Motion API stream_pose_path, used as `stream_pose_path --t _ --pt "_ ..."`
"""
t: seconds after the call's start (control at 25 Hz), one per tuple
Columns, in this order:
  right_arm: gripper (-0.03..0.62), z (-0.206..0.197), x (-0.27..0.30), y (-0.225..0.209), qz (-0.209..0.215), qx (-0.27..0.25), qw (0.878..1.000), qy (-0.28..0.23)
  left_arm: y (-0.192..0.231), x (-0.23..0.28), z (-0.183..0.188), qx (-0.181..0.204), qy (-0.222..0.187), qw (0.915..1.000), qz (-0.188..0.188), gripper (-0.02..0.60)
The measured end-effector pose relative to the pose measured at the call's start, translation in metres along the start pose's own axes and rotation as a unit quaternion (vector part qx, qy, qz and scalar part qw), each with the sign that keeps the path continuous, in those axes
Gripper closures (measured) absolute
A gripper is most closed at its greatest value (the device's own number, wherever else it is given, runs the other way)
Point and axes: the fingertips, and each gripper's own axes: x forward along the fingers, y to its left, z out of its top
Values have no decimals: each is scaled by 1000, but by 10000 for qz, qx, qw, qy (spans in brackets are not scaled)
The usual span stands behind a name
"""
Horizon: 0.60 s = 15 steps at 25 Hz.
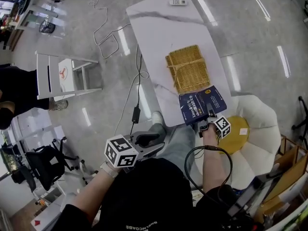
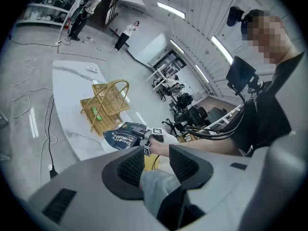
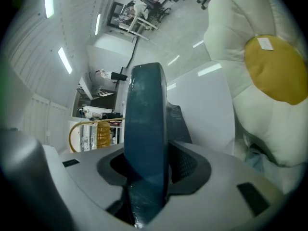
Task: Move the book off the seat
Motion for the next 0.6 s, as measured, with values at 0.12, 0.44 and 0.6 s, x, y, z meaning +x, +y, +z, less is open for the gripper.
stream_pose_path --t 0.12,0.44,0.6 --pt "410 2 -1 -19 -25 148 9999 -58 2 3 -8 -61 13 10000 19 416" --pt "410 -12 6 -39 -73 37 9991 420 2 9 -28 -149 97 9998 13 416" --pt "410 -11 20 -42 -124 -61 9988 477 5 14 -37 -215 135 9997 49 416"
